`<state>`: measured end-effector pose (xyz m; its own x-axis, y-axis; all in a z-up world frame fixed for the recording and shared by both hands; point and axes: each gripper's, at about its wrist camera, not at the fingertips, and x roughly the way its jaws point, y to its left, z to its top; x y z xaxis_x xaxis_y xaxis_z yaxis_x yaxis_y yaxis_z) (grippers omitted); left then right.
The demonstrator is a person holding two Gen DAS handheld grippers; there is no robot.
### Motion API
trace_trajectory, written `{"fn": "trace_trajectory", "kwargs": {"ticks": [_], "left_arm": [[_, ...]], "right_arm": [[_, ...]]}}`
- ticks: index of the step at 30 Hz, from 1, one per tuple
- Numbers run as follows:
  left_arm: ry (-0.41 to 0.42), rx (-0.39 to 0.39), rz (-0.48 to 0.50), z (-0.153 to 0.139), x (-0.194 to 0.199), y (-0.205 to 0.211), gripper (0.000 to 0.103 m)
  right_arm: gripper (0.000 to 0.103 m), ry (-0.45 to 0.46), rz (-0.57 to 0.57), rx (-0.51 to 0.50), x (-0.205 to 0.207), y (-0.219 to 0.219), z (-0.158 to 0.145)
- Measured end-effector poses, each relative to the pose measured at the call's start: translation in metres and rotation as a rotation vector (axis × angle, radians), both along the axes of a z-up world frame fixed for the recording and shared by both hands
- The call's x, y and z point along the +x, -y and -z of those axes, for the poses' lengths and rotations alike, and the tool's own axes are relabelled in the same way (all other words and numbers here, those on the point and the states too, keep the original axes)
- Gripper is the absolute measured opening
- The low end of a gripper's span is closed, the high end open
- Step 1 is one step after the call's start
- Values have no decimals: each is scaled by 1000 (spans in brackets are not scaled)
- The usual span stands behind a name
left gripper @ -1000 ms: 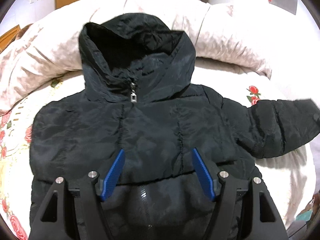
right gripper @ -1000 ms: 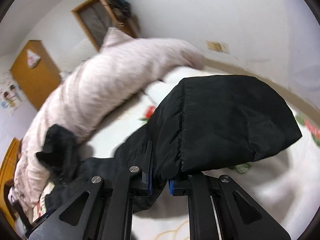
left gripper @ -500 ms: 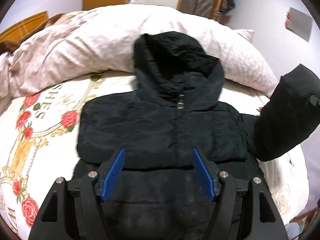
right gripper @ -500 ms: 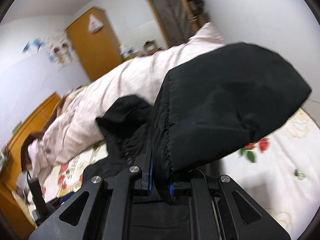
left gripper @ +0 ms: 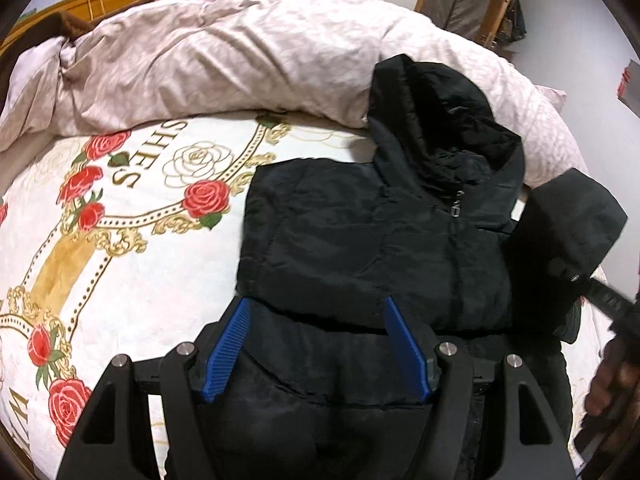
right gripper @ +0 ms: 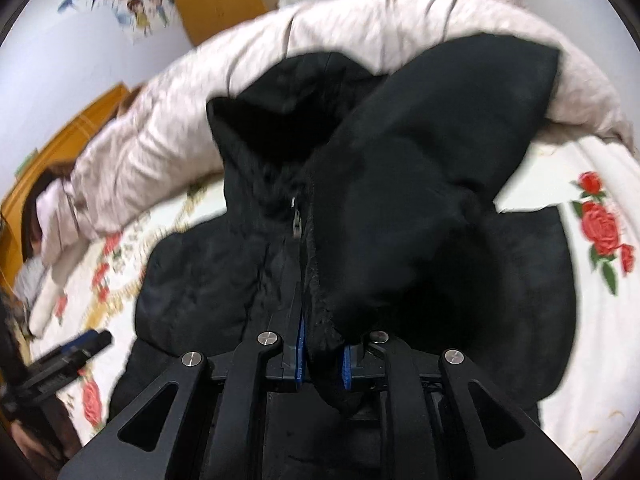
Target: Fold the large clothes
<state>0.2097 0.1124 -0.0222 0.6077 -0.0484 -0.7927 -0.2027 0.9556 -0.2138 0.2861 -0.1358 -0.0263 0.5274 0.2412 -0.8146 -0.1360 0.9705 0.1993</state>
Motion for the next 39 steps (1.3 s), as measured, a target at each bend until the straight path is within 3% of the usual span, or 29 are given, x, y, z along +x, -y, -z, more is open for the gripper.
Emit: {"fn": "trace_trajectory", "kwargs": {"ticks": [3,6,10,12,19,26,29,31,32,34,39], "left_arm": [[-12,-10,-6,8,2,-6,71],[-13,-16,-10,11,3,-9,71],[0,-21,-14,5,2,-11,71],[12,-27,-16,0,3,-12,71],[47,-48,34,-18,15,8,71],[60,-93,163,-11,50,62,71],[45,-102,228,4,67,85,64],[25,-67,244,15,76,95,57],[14,-31,239,22,82,98,56],[-2,14,222,35,93,97,56],[-6,29,205,60,105,88,61]], "right_arm": [[27,-37,-64,-15,3,-17,24],[46,-53,-108,-17,1,-27,35],[67,-40,-165,-29,-4,-38,32],[70,-29,-194,-14,-8,-43,25],[70,25,-201,32,-29,-18,-5],[70,80,6,-99,-29,63,-14],[70,65,117,-138,-24,99,-4],[50,26,177,-160,-17,115,13],[48,5,187,-153,-12,119,21],[48,-20,185,-148,-3,116,40],[48,-35,152,-176,11,100,67]]}}
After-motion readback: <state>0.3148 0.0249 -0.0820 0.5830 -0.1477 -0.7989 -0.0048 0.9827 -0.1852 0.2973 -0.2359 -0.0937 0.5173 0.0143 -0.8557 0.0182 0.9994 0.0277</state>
